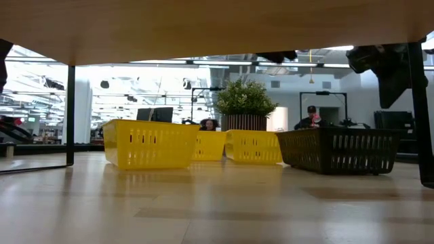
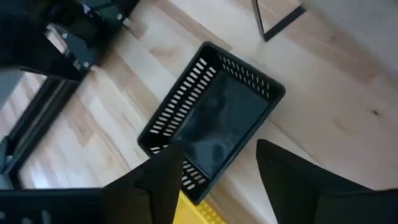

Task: Stack baskets on shelf by color
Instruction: Stack the black bin on top of the black bin on the shelf

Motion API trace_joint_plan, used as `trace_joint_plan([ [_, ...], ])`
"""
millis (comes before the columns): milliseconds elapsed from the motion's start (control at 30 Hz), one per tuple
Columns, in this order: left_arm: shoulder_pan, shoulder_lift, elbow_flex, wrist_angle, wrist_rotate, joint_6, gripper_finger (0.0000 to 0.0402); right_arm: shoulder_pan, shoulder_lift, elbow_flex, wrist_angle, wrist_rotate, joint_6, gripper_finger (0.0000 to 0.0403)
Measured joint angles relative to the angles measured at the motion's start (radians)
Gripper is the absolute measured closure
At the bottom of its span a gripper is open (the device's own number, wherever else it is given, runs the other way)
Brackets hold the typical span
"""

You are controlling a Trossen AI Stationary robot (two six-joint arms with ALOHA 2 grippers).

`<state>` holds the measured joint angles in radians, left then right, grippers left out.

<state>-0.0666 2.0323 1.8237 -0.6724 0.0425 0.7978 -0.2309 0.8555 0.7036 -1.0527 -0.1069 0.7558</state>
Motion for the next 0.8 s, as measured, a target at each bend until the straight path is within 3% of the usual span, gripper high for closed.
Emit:
trace_joint_plan([
  [433,0.095,-0.002,-0.163,0.148,0.161,0.115,0.0211,0.028,0.000,0.000,-0.001,-0.008,0.034,0.0381],
  [800,0.106,0.087,-0.179,0.269,0.166,0.190,0.0212,0.028,0.001,0.000,0.002,-0.009,0.059,0.0379],
])
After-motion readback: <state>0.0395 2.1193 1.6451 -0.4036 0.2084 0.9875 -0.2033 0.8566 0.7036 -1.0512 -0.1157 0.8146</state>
